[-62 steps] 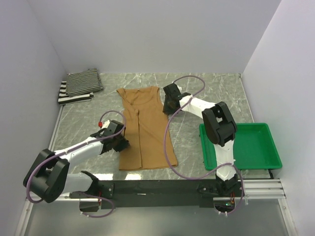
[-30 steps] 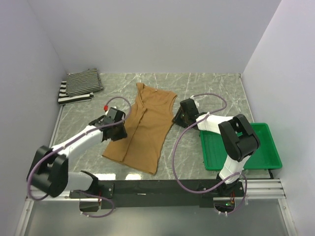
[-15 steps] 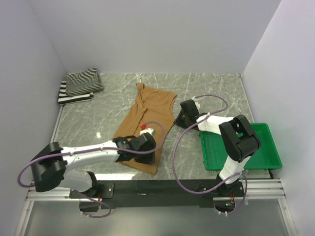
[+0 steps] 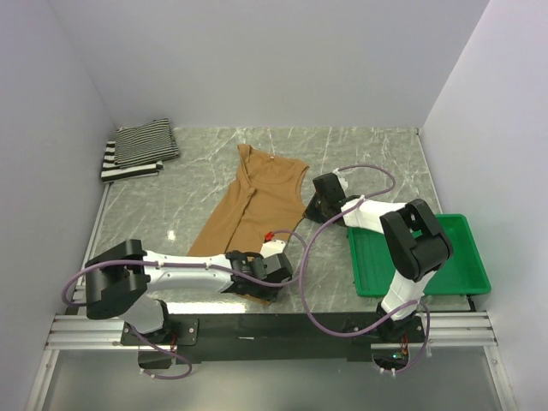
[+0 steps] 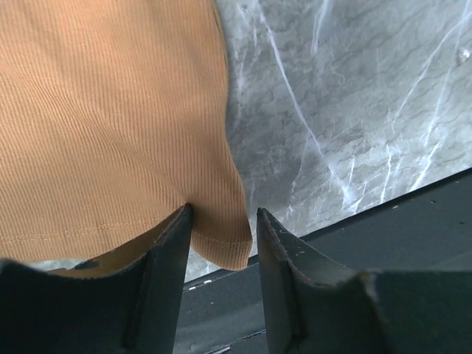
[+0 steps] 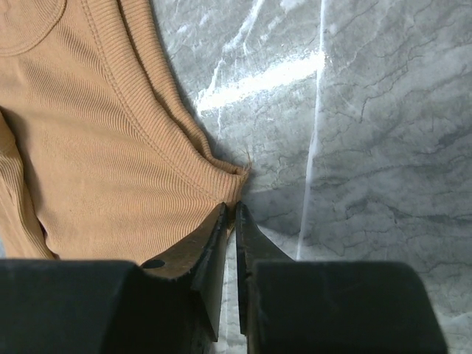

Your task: Fold and stack the tank tops

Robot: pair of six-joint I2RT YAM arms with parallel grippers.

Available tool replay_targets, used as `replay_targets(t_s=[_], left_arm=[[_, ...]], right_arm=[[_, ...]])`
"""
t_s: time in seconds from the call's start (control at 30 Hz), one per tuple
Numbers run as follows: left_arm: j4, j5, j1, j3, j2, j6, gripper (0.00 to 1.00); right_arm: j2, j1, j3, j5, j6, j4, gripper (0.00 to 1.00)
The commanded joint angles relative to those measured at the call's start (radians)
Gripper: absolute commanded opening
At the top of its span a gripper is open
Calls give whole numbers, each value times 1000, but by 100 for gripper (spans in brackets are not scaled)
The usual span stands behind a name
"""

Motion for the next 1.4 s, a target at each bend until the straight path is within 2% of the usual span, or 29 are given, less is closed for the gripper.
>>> replay_targets(t_s=[0.0,0.1,0.13,0.2,0.23,0.33,0.53,0.77,0.93,1.17,1.37], left_arm=[[-13,-51,-26,53,19,-21,45],[-15,-54,-41,61,28,-27,39],[-18,-54,-44,62,33,-27,32],[-24,-59,-53,71,48,-27,25],[-24,-59,-56,76,55,-27,10],[-15,-53,-73,91,64,-23,1],[82,-13,-115,99,36,-23,1],[118,-51,-113,44,-53,-76,1],[128,-91,-93,-16,-155,-148,1],[117,-91,-6,-151,-303,-198,1],[79,-108,34,-235,-393,-267,1]], right_arm=[[6,-12,26,38,-13,-49,14],[0,-17,26,43,-16,-52,12],[-1,-17,26,41,-18,-52,11],[-2,-20,25,40,-18,-52,8],[-2,-23,25,41,-21,-52,7],[0,-29,25,47,-27,-60,0],[-37,-69,-11,66,-38,-64,0],[-74,-69,11,67,-78,-100,0],[-54,-40,86,75,-88,-150,0],[-10,15,199,106,-67,-207,0],[71,86,354,132,-56,-268,0]])
